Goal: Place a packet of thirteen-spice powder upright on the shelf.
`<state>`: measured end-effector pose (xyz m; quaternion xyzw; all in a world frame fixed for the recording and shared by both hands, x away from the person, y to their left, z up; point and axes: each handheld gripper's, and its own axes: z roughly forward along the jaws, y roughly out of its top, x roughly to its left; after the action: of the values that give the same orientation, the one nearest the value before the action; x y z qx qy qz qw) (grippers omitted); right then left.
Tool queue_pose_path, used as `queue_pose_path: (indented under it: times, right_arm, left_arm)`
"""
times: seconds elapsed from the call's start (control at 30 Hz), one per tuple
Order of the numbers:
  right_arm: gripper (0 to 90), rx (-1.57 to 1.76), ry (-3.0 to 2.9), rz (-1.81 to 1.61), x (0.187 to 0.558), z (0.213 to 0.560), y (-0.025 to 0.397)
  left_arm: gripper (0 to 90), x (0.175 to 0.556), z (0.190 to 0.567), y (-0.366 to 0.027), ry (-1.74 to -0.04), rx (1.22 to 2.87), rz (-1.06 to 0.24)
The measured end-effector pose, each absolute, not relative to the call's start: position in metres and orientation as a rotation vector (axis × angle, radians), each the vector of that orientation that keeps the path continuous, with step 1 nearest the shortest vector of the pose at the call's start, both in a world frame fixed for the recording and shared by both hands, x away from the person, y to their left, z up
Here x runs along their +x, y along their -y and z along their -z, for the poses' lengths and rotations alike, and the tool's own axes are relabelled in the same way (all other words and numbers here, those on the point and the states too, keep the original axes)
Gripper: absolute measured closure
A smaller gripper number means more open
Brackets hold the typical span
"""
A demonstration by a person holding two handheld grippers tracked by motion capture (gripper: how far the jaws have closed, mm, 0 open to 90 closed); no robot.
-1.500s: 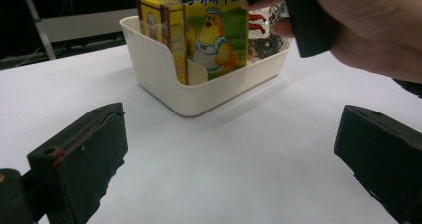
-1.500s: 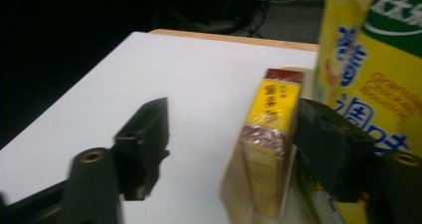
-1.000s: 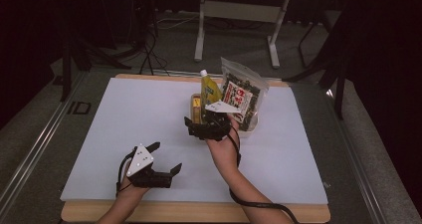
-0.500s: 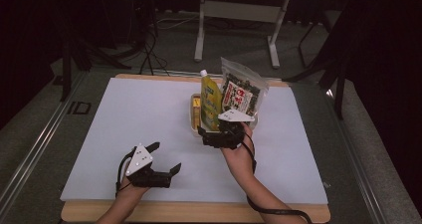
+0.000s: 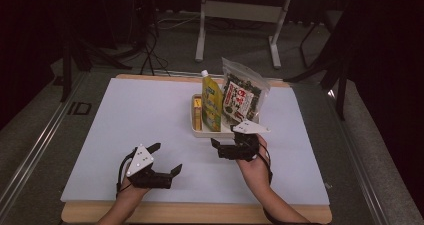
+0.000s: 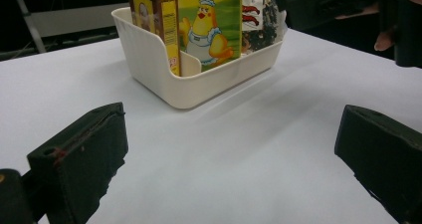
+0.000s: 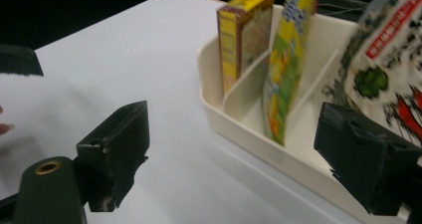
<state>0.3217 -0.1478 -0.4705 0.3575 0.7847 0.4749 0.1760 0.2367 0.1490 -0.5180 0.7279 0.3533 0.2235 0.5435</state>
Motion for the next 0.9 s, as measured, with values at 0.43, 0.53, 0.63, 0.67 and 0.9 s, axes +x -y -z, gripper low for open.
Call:
queue_pose_path:
  times: [0.43, 0.53, 0.63, 0.67, 0.9]
  right_arm:
    - [13.7, 1.072, -2.253, -1.249, 0.311, 0.486, 0.181]
    - [13.8, 1.063, -2.266, -1.229, 0.306, 0.490, 0.186]
    - [13.7, 1.070, -2.274, -1.211, 0.304, 0.492, 0.193]
    - [13.8, 1.075, -2.274, -1.212, 0.304, 0.493, 0.195]
    - [13.9, 1.061, -2.259, -1.212, 0.300, 0.492, 0.207]
  left_arm:
    - [0.5, 0.236, 0.519, -0.149, -0.837, 1.730, -0.531]
    - [0.5, 0.236, 0.519, -0.150, -0.835, 1.730, -0.530]
    - [0.5, 0.236, 0.518, -0.150, -0.838, 1.729, -0.530]
    - [0.5, 0.236, 0.519, -0.150, -0.837, 1.729, -0.529]
    - [0.5, 0.236, 0.520, -0.149, -0.835, 1.732, -0.524]
